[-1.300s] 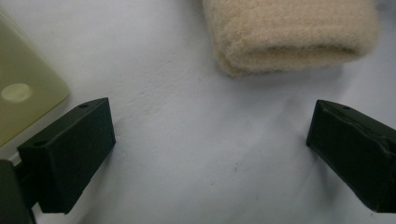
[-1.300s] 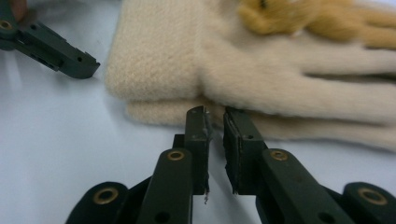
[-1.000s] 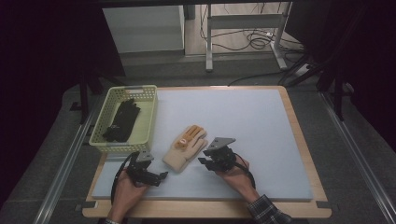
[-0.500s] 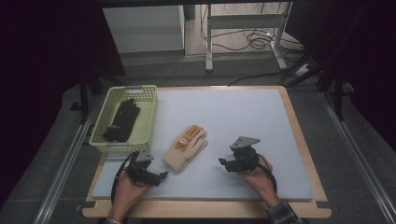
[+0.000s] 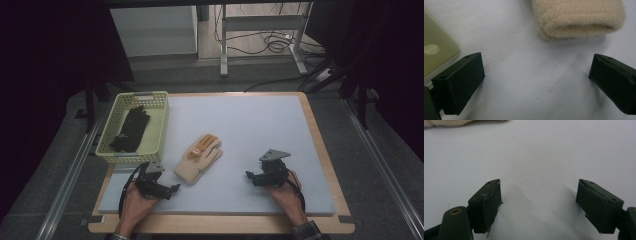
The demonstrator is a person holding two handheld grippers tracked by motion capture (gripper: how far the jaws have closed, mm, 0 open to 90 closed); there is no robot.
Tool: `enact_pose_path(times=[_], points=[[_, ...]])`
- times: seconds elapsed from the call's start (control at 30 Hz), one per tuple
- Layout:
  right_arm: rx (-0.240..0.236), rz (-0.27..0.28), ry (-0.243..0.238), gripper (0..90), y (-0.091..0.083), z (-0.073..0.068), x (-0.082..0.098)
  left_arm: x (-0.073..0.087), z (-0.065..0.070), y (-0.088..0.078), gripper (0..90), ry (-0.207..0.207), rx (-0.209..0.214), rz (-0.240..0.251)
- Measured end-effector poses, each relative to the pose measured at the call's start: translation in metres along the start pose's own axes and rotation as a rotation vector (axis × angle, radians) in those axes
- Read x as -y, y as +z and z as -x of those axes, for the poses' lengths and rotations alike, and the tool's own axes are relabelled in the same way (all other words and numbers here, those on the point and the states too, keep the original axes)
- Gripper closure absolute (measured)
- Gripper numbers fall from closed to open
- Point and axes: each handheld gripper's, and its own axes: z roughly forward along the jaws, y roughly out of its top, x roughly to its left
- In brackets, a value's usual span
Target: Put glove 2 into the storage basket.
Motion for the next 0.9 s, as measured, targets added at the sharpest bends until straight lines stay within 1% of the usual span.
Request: enact_pose_path(times=[0.27,0.37,0.4,0.43,0.5,0.53,0.67,0.8,0.9], points=[[0.003,0.004,-0.001,19.5,0.0,-0.001,0.001,-0.001,0.002,-0.001,0.0,0.003,-0.003,-0.008],[0.005,0.004,-0.002,19.3,0.0,-0.001,0.001,-0.004,0.004,-0.003,0.0,0.0,0.028,-0.009],[0.006,0.004,-0.002,19.2,0.0,-0.001,0.001,-0.008,0.007,-0.005,0.0,0.008,0.03,-0.004],[0.006,0.004,-0.002,19.2,0.0,-0.001,0.001,-0.008,0.007,-0.005,0.0,0.008,0.03,-0.004],[0.007,0.004,-0.003,19.0,0.0,-0.001,0.001,-0.014,0.01,-0.007,0.0,0.014,0.043,0.001],[0.007,0.004,-0.003,19.0,0.0,-0.001,0.001,-0.014,0.01,-0.007,0.0,0.014,0.043,0.001],[0.008,0.004,-0.003,19.0,0.0,-0.001,0.001,-0.024,0.013,-0.008,0.0,0.022,0.05,0.002],[0.008,0.004,-0.003,19.0,0.0,-0.001,0.001,-0.036,0.016,-0.008,0.0,0.027,0.067,0.002],[0.007,0.004,-0.002,19.0,0.0,-0.001,0.001,-0.047,0.019,-0.006,0.0,0.035,0.057,-0.01]])
